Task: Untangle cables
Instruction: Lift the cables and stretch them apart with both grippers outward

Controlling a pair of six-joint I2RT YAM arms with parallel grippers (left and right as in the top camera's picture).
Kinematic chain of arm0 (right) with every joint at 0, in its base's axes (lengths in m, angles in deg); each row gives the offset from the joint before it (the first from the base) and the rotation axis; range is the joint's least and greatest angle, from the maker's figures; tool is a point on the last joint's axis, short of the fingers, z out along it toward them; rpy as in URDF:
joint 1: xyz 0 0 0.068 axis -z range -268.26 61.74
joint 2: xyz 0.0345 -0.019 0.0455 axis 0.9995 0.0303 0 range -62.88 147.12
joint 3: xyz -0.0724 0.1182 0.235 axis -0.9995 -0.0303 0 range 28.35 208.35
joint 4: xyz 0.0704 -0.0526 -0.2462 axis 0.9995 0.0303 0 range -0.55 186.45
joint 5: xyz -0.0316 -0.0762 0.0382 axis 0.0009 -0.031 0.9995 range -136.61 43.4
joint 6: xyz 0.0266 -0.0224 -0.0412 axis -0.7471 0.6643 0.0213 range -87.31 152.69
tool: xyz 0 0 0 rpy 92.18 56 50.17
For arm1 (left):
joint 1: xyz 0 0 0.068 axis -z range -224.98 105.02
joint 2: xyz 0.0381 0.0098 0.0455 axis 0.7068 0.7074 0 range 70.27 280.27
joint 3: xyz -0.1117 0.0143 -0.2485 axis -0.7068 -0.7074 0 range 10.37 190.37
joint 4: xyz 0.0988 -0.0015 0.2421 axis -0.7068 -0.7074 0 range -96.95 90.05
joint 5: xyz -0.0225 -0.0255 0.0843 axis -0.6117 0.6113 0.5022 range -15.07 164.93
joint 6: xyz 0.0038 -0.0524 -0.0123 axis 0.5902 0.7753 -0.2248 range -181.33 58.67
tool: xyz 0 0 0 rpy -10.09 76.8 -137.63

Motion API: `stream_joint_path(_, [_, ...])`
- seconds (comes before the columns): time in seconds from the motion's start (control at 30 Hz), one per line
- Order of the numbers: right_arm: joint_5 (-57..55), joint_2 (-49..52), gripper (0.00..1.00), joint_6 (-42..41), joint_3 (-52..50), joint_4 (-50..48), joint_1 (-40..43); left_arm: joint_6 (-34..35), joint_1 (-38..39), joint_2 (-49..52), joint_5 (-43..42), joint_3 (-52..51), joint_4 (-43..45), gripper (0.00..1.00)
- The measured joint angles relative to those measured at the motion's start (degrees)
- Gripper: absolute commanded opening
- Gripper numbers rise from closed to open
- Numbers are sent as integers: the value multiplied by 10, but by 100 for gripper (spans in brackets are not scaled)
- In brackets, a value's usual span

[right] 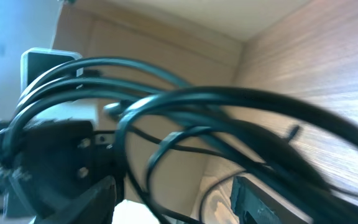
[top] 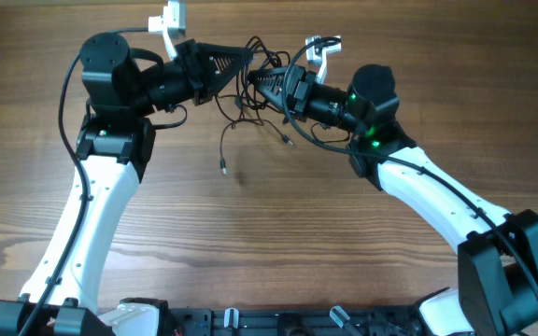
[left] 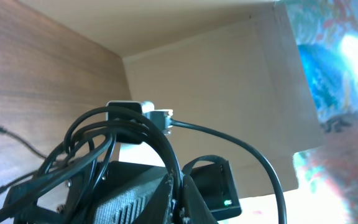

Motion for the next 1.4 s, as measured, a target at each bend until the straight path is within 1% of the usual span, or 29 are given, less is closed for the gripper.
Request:
stream_joint_path(0.13, [13, 0, 62, 11, 0, -42, 0, 61, 0, 0, 0, 0, 1, 4])
stream_joint_path(0.3, [1, 0, 64, 11, 0, -45, 0, 145, 0, 0, 0, 0, 1, 4])
stream_joint_path(0.6, [-23, 0, 64, 10, 0, -45, 0, 190, 30, 0, 0, 0, 13, 4])
stream_joint_path(0.73, [-31, 0, 50, 7, 0, -59, 0, 201, 46, -1, 0, 0, 37, 4])
stream_joint_path(0.77, [-31, 0, 49, 2, 0, -74, 0, 203, 50, -1, 0, 0, 37, 4])
stream_joint_path(0.83, [-28, 0, 49, -4, 0, -112, 0, 205, 54, -1, 0, 0, 38, 4])
stream_joint_path(0.87, [-28, 0, 46, -5, 0, -118, 0, 205, 54, -1, 0, 0, 38, 4])
stream_joint_path(0.9, [-28, 0, 37, -5, 0, -119, 0, 205, 54, -1, 0, 0, 38, 4])
stream_joint_path(0.93, [-28, 0, 30, -7, 0, -119, 0, 205, 54, -1, 0, 0, 38, 4])
stream_joint_path(0.97, [-24, 0, 15, -5, 0, -118, 0, 205, 54, -1, 0, 0, 38, 4])
stream_joint_path(1.0, [-20, 0, 4, -7, 0, -118, 0, 205, 54, -1, 0, 0, 38, 4])
stream_joint_path(1.03, [-16, 0, 4, -4, 0, -117, 0, 205, 54, -1, 0, 0, 38, 4])
stream_joint_path(1.13, [-2, 0, 4, 16, 0, -86, 2, 178, 53, -1, 0, 0, 37, 4])
stream_joint_path(1.2, [20, 0, 5, 30, 0, -57, 11, 129, 50, -1, 0, 0, 16, 4])
stream_joint_path(1.27, [50, 0, 5, 37, 0, -47, 30, 52, 36, -2, 1, 2, -43, 4])
stream_joint_path(1.33, [84, 0, 4, 38, 0, -45, 54, -18, 12, -4, 9, 5, -127, 4])
stream_joint_path(1.4, [107, -5, 5, 34, 0, -44, 69, -143, -26, -4, 50, 4, -245, 4])
